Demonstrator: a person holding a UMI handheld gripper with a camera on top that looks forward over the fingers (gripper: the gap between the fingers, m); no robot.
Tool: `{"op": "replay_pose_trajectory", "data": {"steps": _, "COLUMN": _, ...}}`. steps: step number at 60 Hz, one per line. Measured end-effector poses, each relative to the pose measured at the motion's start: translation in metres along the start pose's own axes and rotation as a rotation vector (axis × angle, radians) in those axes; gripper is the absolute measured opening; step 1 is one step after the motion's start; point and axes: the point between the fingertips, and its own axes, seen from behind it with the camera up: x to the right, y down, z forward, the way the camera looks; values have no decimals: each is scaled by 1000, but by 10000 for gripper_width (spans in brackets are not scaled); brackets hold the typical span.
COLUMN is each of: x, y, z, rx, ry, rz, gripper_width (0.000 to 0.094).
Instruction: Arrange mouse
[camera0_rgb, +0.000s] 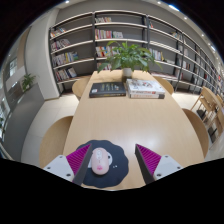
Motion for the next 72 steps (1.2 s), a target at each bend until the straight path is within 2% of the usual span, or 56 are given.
{"op": "replay_pose_trajectory", "data": {"steps": 12, "x": 49, "y": -30, "z": -75, "rx": 82, "ry": 26, "rz": -25, "gripper_width": 866}}
{"op": "replay_pose_trajectory", "data": {"steps": 24, "x": 96, "y": -9, "z": -123, "rx": 105, "ry": 24, "rz": -27, "gripper_width": 864}}
{"op": "replay_pose_trajectory", "data": {"steps": 32, "x": 130, "y": 14, "z": -141, "rx": 94, "ry": 39, "rz": -25, "gripper_width": 855}}
{"op": "replay_pose_trajectory", "data": {"steps": 48, "x": 156, "y": 46, "z": -164, "rx": 100, "ry": 1, "rz": -64, "gripper_width": 846}}
{"op": "replay_pose_trajectory", "data": {"steps": 72, "x": 165, "y": 44, "z": -187, "rx": 129, "ry": -46, "rz": -58, "gripper_width": 849}}
